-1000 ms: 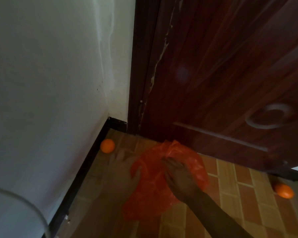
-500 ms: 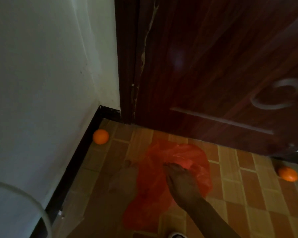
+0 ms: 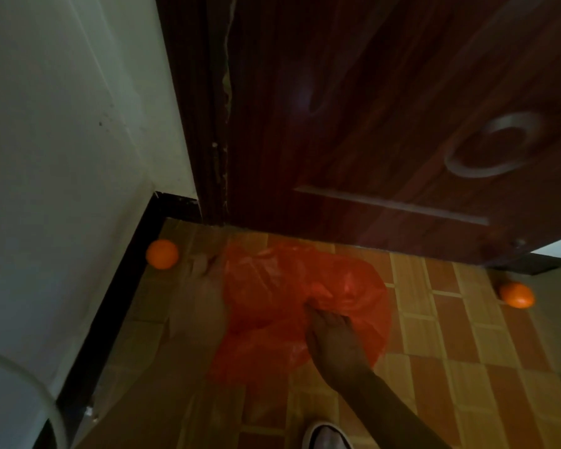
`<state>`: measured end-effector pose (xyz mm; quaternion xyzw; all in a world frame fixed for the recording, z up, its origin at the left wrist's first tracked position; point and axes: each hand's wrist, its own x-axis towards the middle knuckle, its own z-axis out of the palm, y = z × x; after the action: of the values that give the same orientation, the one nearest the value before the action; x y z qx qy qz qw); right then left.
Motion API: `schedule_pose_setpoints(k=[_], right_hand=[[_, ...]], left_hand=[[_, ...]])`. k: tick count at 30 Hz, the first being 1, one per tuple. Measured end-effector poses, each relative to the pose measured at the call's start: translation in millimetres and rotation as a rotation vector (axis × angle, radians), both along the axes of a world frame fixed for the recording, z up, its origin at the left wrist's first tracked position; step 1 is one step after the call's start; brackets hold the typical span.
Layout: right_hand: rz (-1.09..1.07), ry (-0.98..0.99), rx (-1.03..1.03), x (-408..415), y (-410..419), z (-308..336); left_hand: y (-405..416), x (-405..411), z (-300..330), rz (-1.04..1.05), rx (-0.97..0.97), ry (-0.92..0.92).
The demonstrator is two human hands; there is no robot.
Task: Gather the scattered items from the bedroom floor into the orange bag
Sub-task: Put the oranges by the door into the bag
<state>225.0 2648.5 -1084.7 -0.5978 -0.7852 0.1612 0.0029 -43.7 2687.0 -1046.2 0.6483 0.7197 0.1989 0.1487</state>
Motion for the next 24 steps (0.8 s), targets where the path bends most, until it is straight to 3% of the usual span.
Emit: schedule_pose_setpoints(k=[2, 6, 9, 11, 13, 16, 20, 24], right_hand=[[-0.029, 0.038, -0.108, -7, -4, 19], [-0.024, -0.096, -0.133, -26, -19, 76], [0.086, -0.157, -0.200, -23, -32, 138], [0.152, -0.114, -0.124, -20, -22, 171], [0.109, 0.093, 0.099, -24, -3, 184], [0.106, 0.111, 0.331, -39, 43, 160], [0.127, -0.119, 0.143, -64, 95, 91], [0.175, -0.120, -0.002, -65, 94, 28]], left_hand=[[-2, 9, 4, -0.035, 0.018, 0.021], [-7, 24, 11, -0.144, -0.003, -0.029], [-3, 24, 12, -0.114, -0.053, -0.074], [-3, 24, 19, -0.088, -0.126, -0.079], [-8, 23, 23, -0.081, -0.068, -0.058], [-14, 15, 23, -0.160, -0.031, 0.037], [-16, 1, 25, -0.090, -0.001, 0.054], [-22, -26, 27, 0.058, -0.022, 0.076]])
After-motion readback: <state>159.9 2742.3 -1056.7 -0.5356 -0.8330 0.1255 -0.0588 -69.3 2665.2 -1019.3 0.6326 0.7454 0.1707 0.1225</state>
